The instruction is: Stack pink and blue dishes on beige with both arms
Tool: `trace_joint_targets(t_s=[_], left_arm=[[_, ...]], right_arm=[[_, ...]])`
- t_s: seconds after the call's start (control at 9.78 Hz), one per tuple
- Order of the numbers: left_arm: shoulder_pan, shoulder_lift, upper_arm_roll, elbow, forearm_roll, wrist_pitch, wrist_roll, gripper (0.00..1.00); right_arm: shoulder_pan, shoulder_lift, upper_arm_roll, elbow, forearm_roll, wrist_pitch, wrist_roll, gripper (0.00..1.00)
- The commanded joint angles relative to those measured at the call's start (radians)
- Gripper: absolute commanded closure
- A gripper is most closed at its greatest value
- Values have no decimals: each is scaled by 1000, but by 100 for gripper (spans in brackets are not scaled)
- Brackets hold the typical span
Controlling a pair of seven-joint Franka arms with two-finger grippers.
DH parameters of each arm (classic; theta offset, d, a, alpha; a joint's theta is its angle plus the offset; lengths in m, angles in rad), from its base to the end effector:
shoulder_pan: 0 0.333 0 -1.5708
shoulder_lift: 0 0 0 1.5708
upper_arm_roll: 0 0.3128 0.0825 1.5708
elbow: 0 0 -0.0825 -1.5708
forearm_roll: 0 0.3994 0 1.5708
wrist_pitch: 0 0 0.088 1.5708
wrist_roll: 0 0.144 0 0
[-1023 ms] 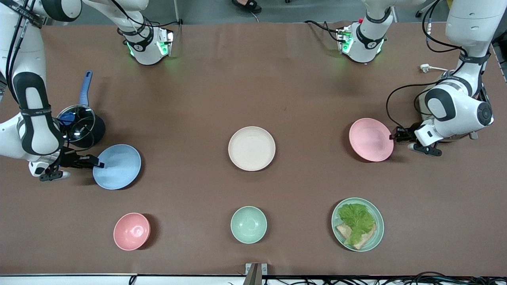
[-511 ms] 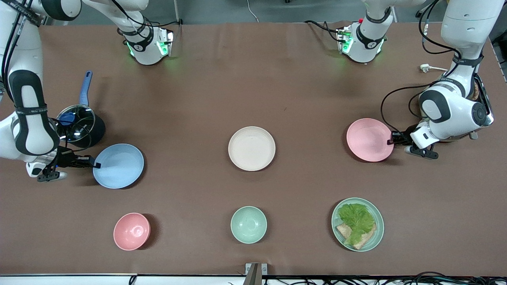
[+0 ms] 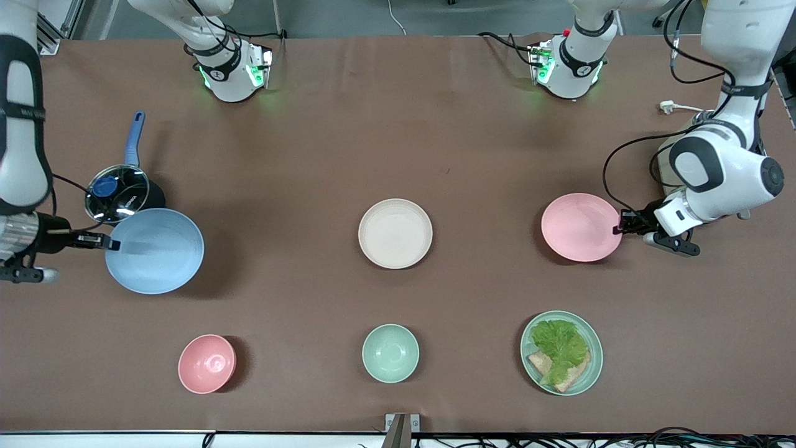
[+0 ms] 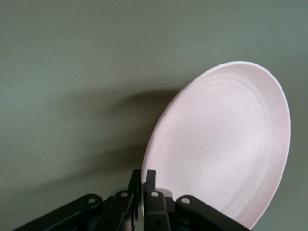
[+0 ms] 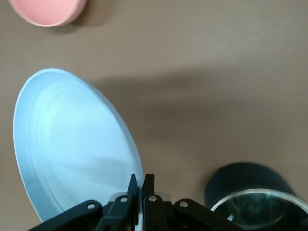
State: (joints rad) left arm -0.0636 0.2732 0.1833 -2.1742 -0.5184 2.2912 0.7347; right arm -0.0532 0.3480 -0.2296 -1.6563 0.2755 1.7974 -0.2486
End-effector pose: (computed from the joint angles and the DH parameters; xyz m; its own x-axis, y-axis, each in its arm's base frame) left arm 0.5515 0.0438 0.2074 0.9712 -0.2342 0.0432 -0.2351 -0.9134 0.3323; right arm 0.6257 -0.1370 0.3539 0.9836 -0.0991 -0.1510 -0.1307 -0.9676 -0.2162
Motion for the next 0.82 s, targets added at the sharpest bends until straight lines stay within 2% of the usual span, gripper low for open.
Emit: trace_joint_targets(t_s=[0.0, 0.2, 0.41, 0.61, 0.72], left_arm=[[4, -42, -152, 29, -14, -55, -178, 100], [2, -23, -365, 62, -5, -33, -491, 100], [-2, 53, -526, 74, -2, 125, -712, 100], [-15, 156, -649, 95, 33, 299, -884, 100], [-24, 214, -675, 131, 137, 338, -1016, 100]], right_arm=[[6, -123, 22, -8, -25, -135, 98, 99], [4, -229, 94, -36, -25, -214, 190, 99], [4, -312, 220, -139, -25, -178, 352, 99], [3, -325, 320, -245, -25, -54, 445, 99], [3, -326, 367, -302, -24, 24, 483, 99]])
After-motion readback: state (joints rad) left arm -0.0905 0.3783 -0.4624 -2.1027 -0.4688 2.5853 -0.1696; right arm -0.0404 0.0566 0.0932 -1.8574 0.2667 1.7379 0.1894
